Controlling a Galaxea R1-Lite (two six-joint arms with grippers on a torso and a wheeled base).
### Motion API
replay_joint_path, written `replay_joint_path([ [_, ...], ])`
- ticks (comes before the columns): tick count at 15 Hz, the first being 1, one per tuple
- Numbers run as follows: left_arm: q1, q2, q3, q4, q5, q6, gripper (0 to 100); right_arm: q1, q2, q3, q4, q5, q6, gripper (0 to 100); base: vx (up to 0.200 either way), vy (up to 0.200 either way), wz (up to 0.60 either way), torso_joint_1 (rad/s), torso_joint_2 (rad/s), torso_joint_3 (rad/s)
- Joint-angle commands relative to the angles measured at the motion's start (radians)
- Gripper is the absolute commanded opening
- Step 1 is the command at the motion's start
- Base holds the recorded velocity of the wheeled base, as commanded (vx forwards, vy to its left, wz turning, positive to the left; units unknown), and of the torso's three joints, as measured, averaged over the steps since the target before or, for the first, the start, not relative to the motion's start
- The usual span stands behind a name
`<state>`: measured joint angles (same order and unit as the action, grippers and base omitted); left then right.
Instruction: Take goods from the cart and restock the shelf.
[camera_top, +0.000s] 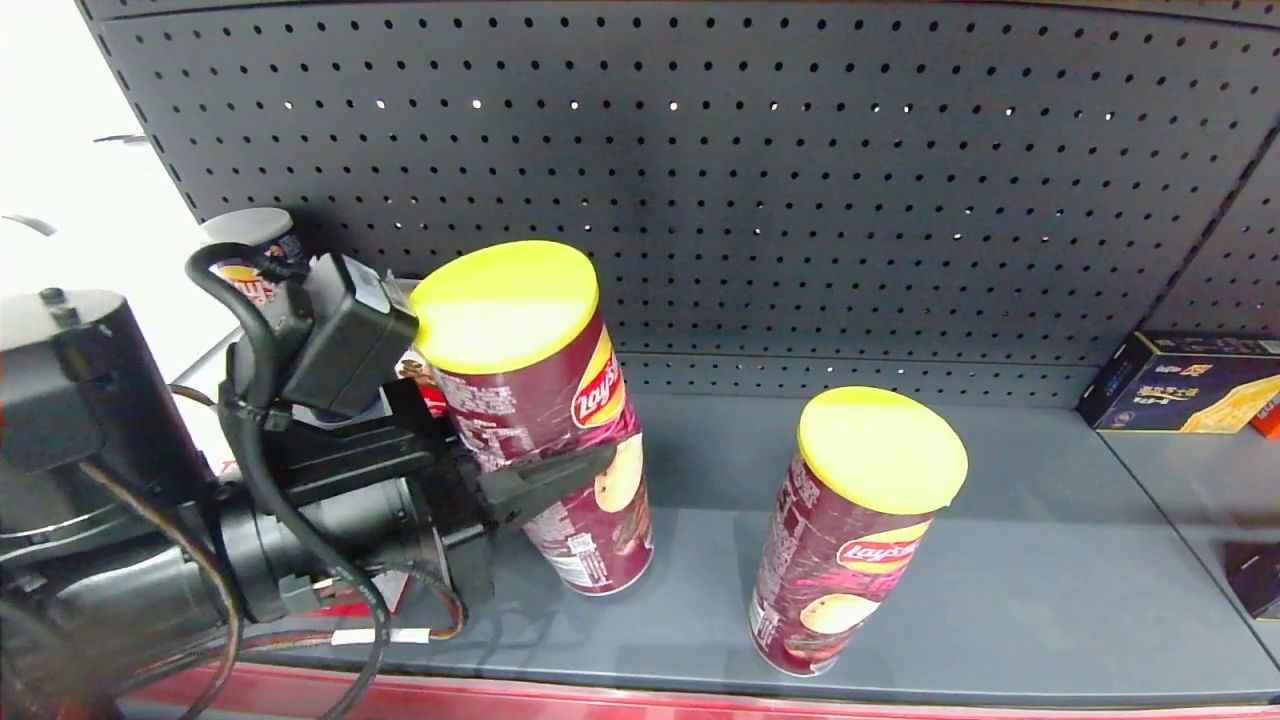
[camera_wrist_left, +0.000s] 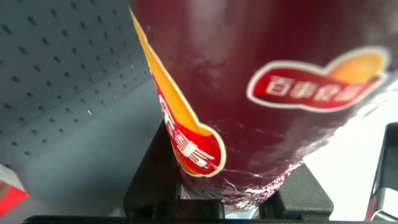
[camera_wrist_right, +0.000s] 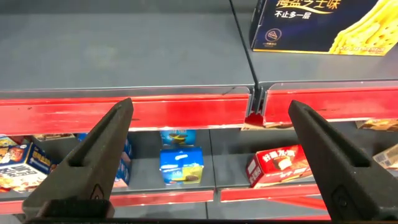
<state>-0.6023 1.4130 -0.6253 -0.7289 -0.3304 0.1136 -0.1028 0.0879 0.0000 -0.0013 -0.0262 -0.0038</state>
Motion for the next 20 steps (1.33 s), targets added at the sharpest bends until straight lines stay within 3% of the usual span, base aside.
replay_joint_path([
  [1, 0.022, 0.092, -0.063, 0.006, -0.002, 0.0, 0, 0.0, 0.004, 0.0, 0.0, 0.0, -0.001, 100, 0.0, 0.0, 0.0, 0.0, 0.0, 0.0],
  [4, 0.027, 0.181, -0.208, 0.011, -0.004, 0.001, 0, 0.0, 0.004, 0.0, 0.0, 0.0, -0.001, 100, 0.0, 0.0, 0.0, 0.0, 0.0, 0.0],
  [8, 0.027, 0.248, -0.294, 0.013, -0.033, 0.0, 0, 0.0, 0.004, 0.0, 0.0, 0.0, -0.001, 100, 0.0, 0.0, 0.0, 0.0, 0.0, 0.0],
  [10, 0.044, 0.271, -0.366, 0.103, -0.062, 0.0, 0, 0.0, 0.004, 0.0, 0.0, 0.0, -0.001, 100, 0.0, 0.0, 0.0, 0.0, 0.0, 0.0],
  [12, 0.055, 0.277, -0.467, 0.286, -0.078, 0.004, 0, 0.0, 0.004, 0.0, 0.0, 0.0, -0.001, 100, 0.0, 0.0, 0.0, 0.0, 0.0, 0.0],
  [13, 0.055, 0.297, -0.499, 0.302, -0.081, 0.004, 0, 0.0, 0.004, 0.0, 0.0, 0.0, -0.001, 100, 0.0, 0.0, 0.0, 0.0, 0.0, 0.0],
  [15, 0.058, 0.354, -0.553, 0.301, -0.084, 0.038, 0, 0.0, 0.004, 0.0, 0.0, 0.0, -0.001, 100, 0.0, 0.0, 0.0, 0.0, 0.0, 0.0],
  [16, 0.058, 0.363, -0.562, 0.302, -0.094, 0.041, 0, 0.0, 0.004, 0.0, 0.0, 0.0, -0.001, 100, 0.0, 0.0, 0.0, 0.0, 0.0, 0.0],
  [17, 0.058, 0.377, -0.565, 0.306, -0.142, 0.044, 0, 0.0, 0.004, 0.0, 0.0, 0.0, -0.001, 100, 0.0, 0.0, 0.0, 0.0, 0.0, 0.0],
  [20, 0.064, 0.416, -0.59, 0.306, -0.17, 0.046, 0, 0.0, 0.004, 0.0, 0.0, 0.0, -0.001, 100, 0.0, 0.0, 0.0, 0.0, 0.0, 0.0],
])
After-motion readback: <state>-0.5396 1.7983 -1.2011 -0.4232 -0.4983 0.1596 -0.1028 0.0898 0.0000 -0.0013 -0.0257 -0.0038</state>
